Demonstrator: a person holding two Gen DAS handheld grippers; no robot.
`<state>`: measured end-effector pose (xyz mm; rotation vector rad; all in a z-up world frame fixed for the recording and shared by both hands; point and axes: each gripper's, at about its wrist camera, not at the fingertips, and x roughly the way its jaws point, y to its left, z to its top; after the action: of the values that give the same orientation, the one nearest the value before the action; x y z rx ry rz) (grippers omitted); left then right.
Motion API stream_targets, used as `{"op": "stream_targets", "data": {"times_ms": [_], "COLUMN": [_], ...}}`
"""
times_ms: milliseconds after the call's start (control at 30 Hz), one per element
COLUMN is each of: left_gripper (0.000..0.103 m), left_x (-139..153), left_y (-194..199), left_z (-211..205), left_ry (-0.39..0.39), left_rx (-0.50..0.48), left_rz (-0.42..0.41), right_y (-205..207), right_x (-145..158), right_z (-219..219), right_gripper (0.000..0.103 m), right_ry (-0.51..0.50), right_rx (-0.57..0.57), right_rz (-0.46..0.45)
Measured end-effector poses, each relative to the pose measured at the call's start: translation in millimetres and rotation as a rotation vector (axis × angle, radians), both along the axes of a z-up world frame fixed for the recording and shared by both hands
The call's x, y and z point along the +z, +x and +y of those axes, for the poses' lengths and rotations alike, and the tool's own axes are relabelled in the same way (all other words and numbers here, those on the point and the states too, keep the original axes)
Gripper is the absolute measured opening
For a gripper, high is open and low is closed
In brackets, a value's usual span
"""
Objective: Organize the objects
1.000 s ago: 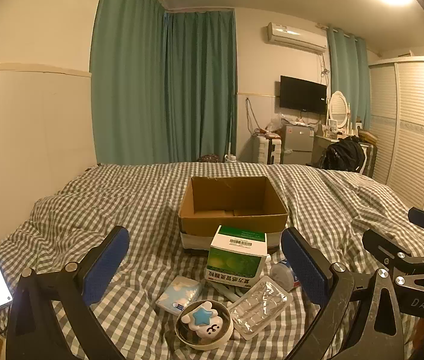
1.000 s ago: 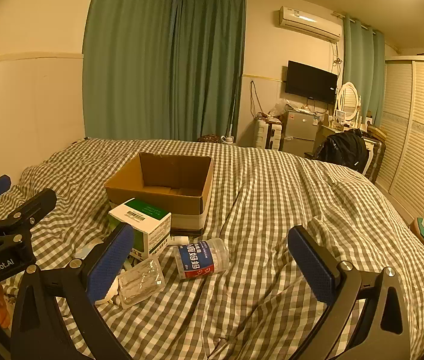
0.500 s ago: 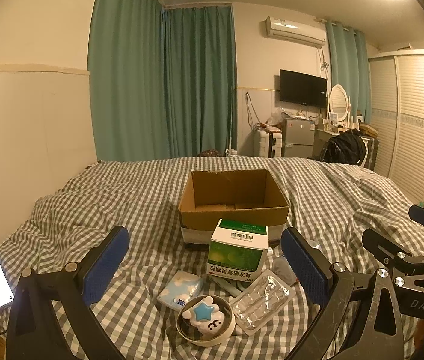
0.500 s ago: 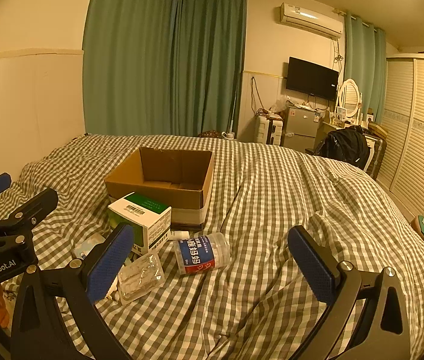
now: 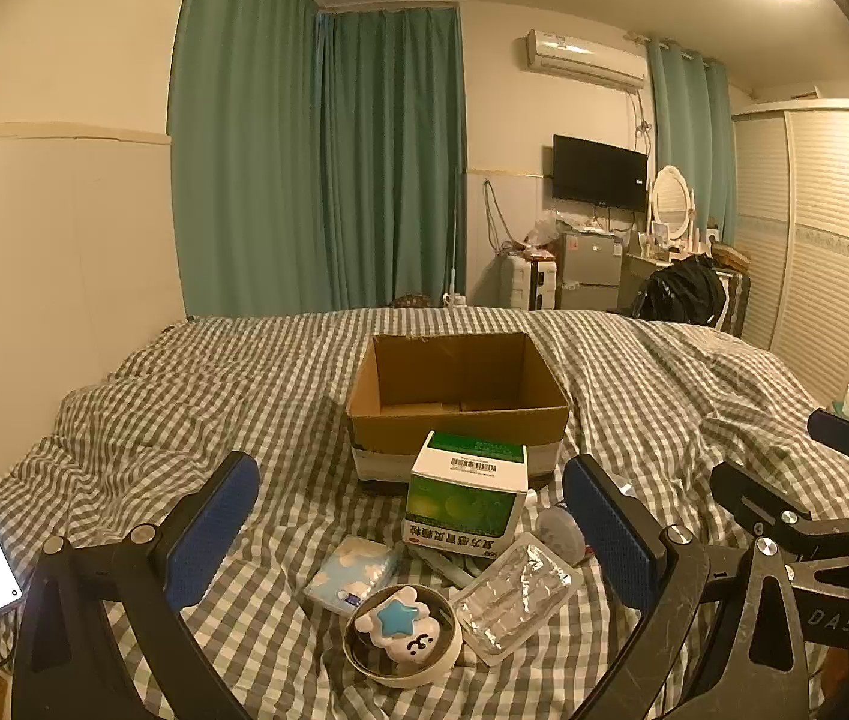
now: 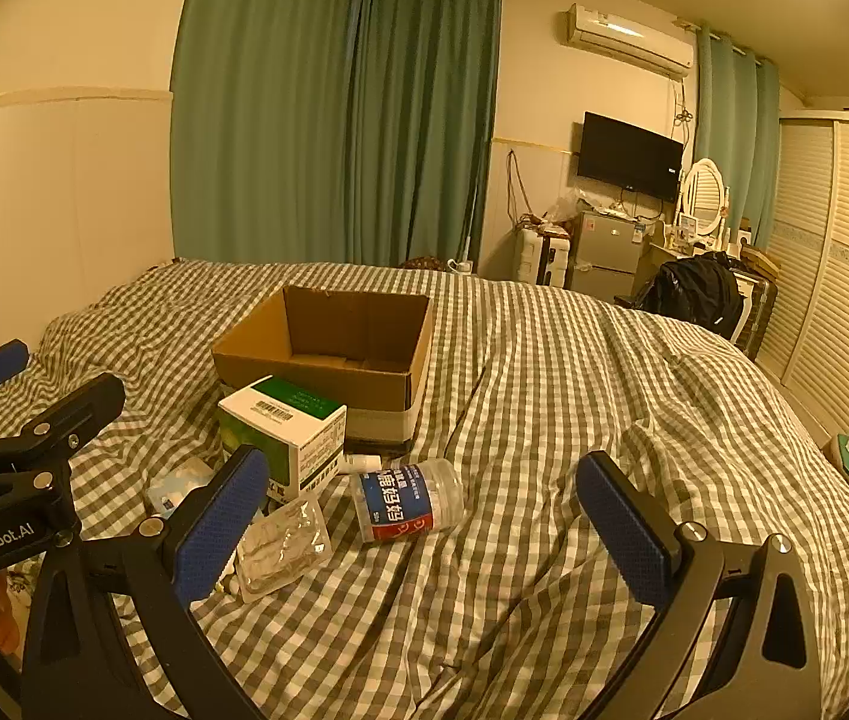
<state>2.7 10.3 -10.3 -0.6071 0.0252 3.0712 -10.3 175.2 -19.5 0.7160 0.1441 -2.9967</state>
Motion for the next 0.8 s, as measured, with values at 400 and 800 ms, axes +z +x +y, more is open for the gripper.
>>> {"op": "stream_targets", "data": {"times_ms": [400,800], "left_gripper": [0.103,0.103], "left_x": [-2.4,-61.7], "left_y": [0.2,-27.5], "left_z": [-0.8,-10.5], "left_ry": [-0.012,-0.039], "left_rx": [-0.001,-0.002], "left_rz": [-0.002,-0.221], "right_y": [-1.3,-10.5], "right_x": [-2.0,-22.0], "right_z": [-0.5,-4.2], "right_gripper": [0.103,0.103], "right_ry": [-0.006,0.012], "right_rx": [0.011,0.025], "right_rz": [-0.010,-0.075]}}
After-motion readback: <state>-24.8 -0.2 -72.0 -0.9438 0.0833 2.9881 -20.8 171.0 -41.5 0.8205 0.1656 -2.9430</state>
